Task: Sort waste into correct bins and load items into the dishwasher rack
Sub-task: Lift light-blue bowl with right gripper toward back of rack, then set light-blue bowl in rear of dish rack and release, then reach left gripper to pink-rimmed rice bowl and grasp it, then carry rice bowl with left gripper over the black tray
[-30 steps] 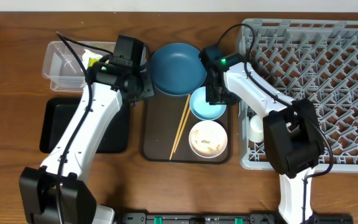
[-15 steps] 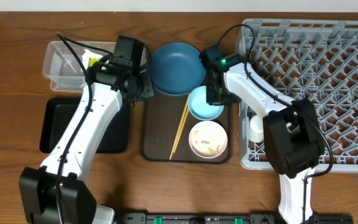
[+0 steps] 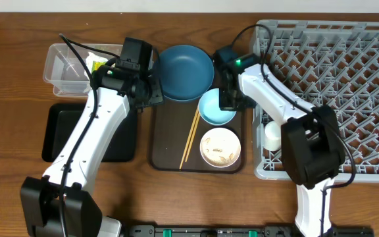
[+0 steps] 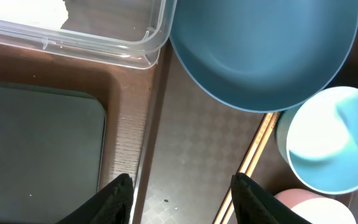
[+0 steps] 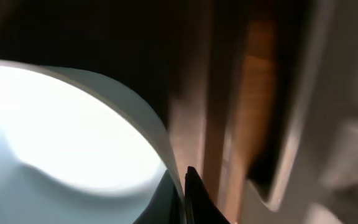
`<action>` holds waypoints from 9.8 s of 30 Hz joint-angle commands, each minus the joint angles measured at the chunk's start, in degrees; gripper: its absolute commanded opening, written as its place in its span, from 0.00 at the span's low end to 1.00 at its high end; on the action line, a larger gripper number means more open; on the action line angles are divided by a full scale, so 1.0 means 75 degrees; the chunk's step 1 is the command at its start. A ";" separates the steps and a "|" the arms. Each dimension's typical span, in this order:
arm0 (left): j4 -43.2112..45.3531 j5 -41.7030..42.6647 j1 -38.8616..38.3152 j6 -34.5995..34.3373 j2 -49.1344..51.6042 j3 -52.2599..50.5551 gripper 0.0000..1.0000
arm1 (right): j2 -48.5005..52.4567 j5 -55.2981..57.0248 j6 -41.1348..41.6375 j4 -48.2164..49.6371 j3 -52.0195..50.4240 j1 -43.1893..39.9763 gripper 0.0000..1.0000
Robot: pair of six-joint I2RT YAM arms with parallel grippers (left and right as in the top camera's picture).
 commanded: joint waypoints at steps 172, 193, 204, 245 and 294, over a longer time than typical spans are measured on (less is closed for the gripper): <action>0.0455 -0.0664 -0.4062 -0.2474 0.1003 0.0105 0.82 | -0.3969 -0.1967 -0.3375 -0.1845 0.1276 -0.4529 0.97; 0.1221 -0.0746 -0.5569 -0.1603 0.2232 0.0105 0.74 | -0.3969 -0.1967 -0.3378 -0.2299 0.1276 -0.4529 0.96; 0.1332 -0.0717 -0.5563 -0.1609 0.2489 0.0105 0.40 | -0.3969 -0.1970 -0.3375 -0.2299 0.1276 -0.4529 0.95; 0.1233 -0.0493 -0.5225 -0.1224 0.2369 0.0102 0.06 | -0.3969 -0.1909 -0.3378 -0.2267 0.1276 -0.4529 0.92; -0.1495 0.6560 0.5036 0.3086 -0.0064 -0.0507 0.06 | -0.3969 -0.1851 -0.3544 -0.2296 0.1276 -0.4529 0.90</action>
